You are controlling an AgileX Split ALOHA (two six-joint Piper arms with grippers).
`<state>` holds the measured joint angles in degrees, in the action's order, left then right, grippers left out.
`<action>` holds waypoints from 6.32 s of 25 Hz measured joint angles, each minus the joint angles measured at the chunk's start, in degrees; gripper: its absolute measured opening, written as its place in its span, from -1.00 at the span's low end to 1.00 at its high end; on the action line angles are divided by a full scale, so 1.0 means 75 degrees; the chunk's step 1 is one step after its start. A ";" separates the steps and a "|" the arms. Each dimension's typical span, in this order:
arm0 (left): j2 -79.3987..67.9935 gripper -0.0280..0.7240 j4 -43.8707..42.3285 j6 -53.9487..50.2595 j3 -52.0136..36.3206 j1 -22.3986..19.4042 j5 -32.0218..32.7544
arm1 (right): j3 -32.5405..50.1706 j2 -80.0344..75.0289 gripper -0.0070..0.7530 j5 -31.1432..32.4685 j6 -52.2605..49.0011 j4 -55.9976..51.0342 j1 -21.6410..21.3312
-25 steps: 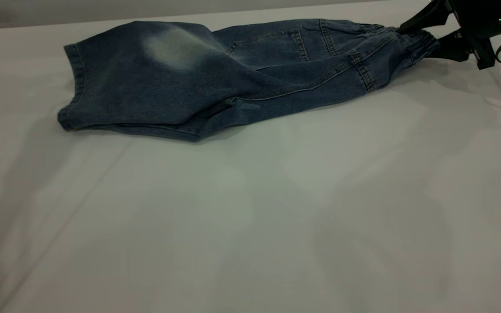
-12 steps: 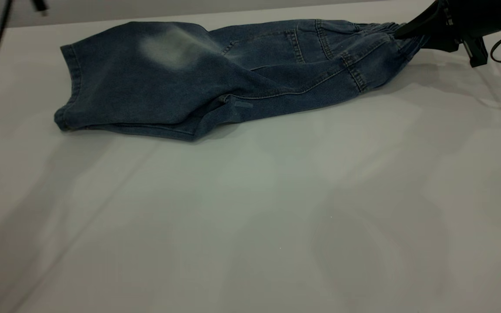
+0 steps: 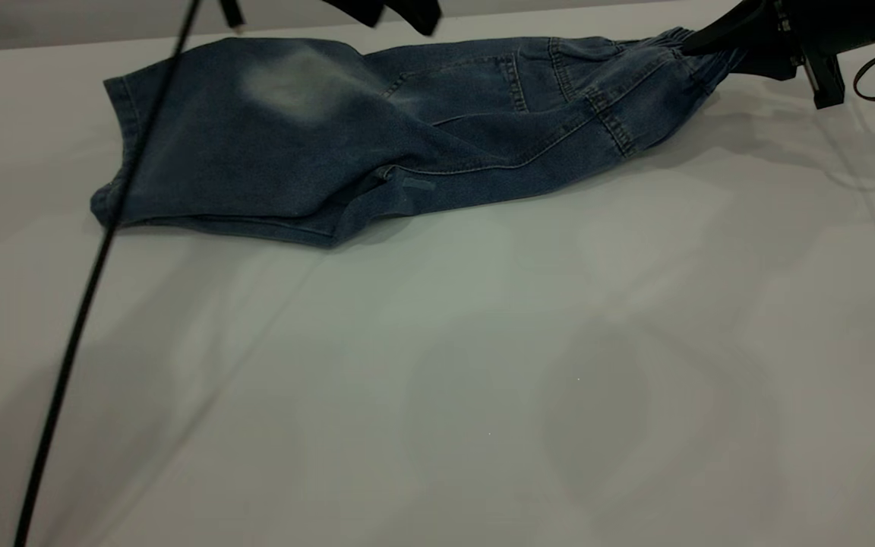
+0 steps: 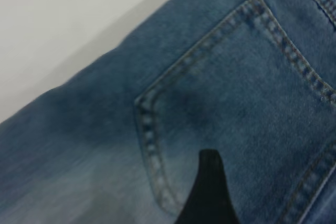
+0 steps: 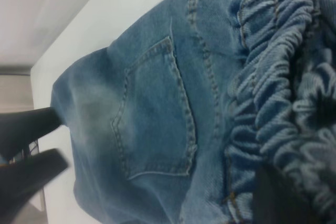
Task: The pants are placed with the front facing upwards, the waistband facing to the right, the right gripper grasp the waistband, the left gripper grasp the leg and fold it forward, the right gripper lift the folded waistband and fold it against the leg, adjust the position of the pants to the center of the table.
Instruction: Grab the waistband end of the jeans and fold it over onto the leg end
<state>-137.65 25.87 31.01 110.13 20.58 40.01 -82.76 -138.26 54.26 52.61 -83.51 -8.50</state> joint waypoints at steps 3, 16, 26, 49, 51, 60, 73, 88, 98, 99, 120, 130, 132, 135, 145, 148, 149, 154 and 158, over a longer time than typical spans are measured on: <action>-0.0387 0.45 -0.0442 0.0000 0.0340 0.0162 0.0280 | -0.0118 0.0000 -0.85 0.0120 0.0000 0.0010 0.0000; -0.1057 0.45 -0.1492 -0.0053 0.0357 0.0398 0.0810 | -0.0369 0.0017 -0.85 0.0445 -0.0050 0.0000 0.0000; -0.1057 0.45 -0.1484 -0.0053 0.0357 0.0398 0.0778 | -0.0369 0.0908 -0.85 0.0975 0.0055 -0.0079 0.0308; -0.0809 0.45 -0.2044 -0.0053 0.2192 0.0398 0.3640 | -0.0369 0.1234 -0.85 0.1159 0.0262 -0.0328 0.1423; -0.0799 0.45 -0.2439 -0.0178 0.2556 0.0398 0.3898 | -0.0369 0.1234 -0.85 0.1159 0.0262 -0.0328 0.1416; -0.0682 0.45 -0.4340 -0.1774 0.2709 0.0144 0.4000 | -0.0369 0.1228 -0.85 0.1210 0.0241 -0.0328 0.1416; -0.0696 0.45 -0.4061 -0.2223 0.1528 -0.0069 0.3980 | -0.0369 0.1228 -0.85 0.1280 0.0250 -0.0338 0.1374; -0.1211 0.45 -0.4070 -0.2219 0.1455 -0.0155 0.3589 | -0.0369 0.1228 -0.85 0.1486 0.0257 -0.0459 0.1367; -0.1211 0.45 -0.4051 -0.2209 0.1455 -0.0214 0.3567 | -0.0379 0.1228 -0.85 0.2038 0.0257 -0.1021 0.1561; -0.1211 0.45 -0.4051 -0.2209 0.1455 -0.0214 0.3550 | -0.0379 0.1228 -0.85 0.2038 0.0257 -0.1042 0.1607; -0.1203 0.45 -0.4051 -0.2209 0.1485 -0.0214 0.3675 | -0.1587 0.1228 -0.85 0.2032 -0.0342 -0.1019 0.2746; -0.0734 0.45 -0.4609 -0.2419 0.1494 -0.0549 0.4000 | -0.1587 0.1228 -0.85 0.1906 -0.0349 -0.1001 0.2746; -0.0577 0.45 -0.4643 -0.2507 0.1499 -0.0771 0.4007 | -0.1587 0.1228 -0.85 0.1861 -0.0349 -0.1001 0.2739; -0.0318 0.45 -0.4650 -0.2593 0.1499 -0.1065 0.4007 | -0.1587 0.1228 -0.85 0.1786 -0.0349 -0.1001 0.2739; 0.0957 0.45 -0.4613 -0.2647 0.2244 -0.1599 0.4031 | -0.1587 0.1228 -0.85 0.1528 -0.0276 -0.0977 0.2892; 0.1338 0.45 -0.4461 -0.2683 0.2726 -0.1581 0.4031 | -0.1587 0.1228 -0.85 0.1234 -0.0139 -0.0977 0.3119; 0.1477 0.45 -0.4354 -0.2683 0.2848 -0.1581 0.4040 | -0.1587 0.1228 -0.85 0.1126 -0.0115 -0.0977 0.3209; 0.2067 0.45 -0.3830 -0.2687 0.3253 -0.1581 0.4034 | -0.1587 0.1219 -0.85 0.0706 0.0046 -0.1017 0.3650; 0.2387 0.45 -0.3353 -0.2691 0.3253 -0.1581 0.4034 | -0.1587 0.1041 -0.85 0.0178 0.0086 -0.1091 0.4044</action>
<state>-119.75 0.72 10.83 134.53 8.72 70.26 -94.66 -130.46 55.59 53.25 -91.69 21.83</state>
